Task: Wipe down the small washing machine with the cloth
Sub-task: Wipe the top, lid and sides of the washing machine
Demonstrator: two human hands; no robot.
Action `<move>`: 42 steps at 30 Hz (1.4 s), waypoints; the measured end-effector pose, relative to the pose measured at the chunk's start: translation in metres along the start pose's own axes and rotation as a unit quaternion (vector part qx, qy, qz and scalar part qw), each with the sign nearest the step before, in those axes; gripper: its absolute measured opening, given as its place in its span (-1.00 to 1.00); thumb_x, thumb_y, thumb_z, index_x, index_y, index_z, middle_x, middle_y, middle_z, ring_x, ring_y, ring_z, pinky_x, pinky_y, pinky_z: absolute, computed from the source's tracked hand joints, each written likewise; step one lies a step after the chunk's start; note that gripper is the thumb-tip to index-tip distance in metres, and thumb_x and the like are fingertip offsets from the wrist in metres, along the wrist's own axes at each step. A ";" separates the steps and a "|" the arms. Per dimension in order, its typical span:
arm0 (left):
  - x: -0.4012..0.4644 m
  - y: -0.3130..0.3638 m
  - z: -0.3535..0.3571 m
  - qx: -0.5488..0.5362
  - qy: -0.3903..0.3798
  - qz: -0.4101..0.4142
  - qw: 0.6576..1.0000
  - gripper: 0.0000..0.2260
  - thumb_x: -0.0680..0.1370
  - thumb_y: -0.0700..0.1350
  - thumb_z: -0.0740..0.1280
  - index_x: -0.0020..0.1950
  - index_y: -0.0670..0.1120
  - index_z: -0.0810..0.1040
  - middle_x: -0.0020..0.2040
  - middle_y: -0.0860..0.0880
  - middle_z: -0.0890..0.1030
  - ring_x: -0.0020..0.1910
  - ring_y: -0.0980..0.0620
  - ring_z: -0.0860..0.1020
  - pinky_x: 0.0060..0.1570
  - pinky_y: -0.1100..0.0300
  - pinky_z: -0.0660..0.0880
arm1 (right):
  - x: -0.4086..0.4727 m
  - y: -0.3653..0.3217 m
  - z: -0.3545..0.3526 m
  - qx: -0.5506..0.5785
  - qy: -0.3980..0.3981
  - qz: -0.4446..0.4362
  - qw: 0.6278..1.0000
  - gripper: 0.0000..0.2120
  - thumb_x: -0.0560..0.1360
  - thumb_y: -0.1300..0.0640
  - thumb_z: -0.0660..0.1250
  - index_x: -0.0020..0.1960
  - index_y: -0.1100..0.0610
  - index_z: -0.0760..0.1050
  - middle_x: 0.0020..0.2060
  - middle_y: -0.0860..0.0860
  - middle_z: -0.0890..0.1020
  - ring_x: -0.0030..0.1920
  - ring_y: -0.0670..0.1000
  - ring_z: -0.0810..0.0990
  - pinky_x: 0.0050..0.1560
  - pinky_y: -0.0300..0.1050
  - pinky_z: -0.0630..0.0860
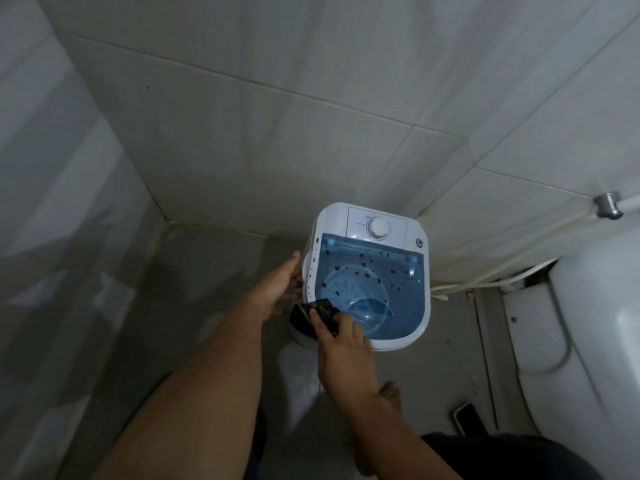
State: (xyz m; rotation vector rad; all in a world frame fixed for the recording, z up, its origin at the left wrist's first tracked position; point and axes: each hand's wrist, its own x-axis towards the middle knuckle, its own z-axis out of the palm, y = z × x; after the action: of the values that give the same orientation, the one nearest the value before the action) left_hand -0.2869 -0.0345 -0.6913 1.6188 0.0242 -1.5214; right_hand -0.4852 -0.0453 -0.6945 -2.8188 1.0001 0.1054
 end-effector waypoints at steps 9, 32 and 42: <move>0.004 0.003 -0.012 -0.094 0.022 -0.015 0.995 -0.29 0.49 0.48 0.02 0.21 -0.03 0.62 0.13 -0.11 0.66 0.10 -0.10 0.60 0.01 0.02 0.48 | 0.046 -0.002 -0.026 -0.087 -0.072 -0.109 0.988 -0.41 0.50 0.10 0.33 0.50 -0.09 0.30 0.19 0.18 0.44 0.08 0.22 0.54 -0.03 0.19 0.59; 0.011 0.008 -0.007 -0.138 0.092 0.013 0.986 -0.27 0.55 0.43 -0.04 0.40 -0.07 0.49 0.18 -0.09 0.57 0.11 -0.08 0.52 0.14 0.02 0.38 | 0.158 0.015 -0.068 -0.118 -0.145 -0.109 0.976 -0.38 0.56 0.15 0.28 0.57 -0.04 0.19 0.31 0.20 0.35 0.23 0.28 0.45 0.11 0.21 0.54; 0.004 0.004 -0.012 -0.131 0.114 0.027 0.984 -0.27 0.53 0.44 0.00 0.39 -0.06 0.49 0.28 -0.09 0.59 0.16 -0.10 0.56 0.14 -0.02 0.41 | 0.169 0.021 -0.101 0.029 -0.205 -0.178 0.962 -0.54 0.61 0.11 0.24 0.50 -0.09 0.35 0.14 0.12 0.50 0.13 0.16 0.55 0.16 0.10 0.51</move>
State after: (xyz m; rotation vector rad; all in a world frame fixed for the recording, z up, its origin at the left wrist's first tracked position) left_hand -0.2744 -0.0317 -0.6941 1.5573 0.2928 -1.2294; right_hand -0.3660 -0.1831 -0.6171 -2.7041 0.3944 0.5756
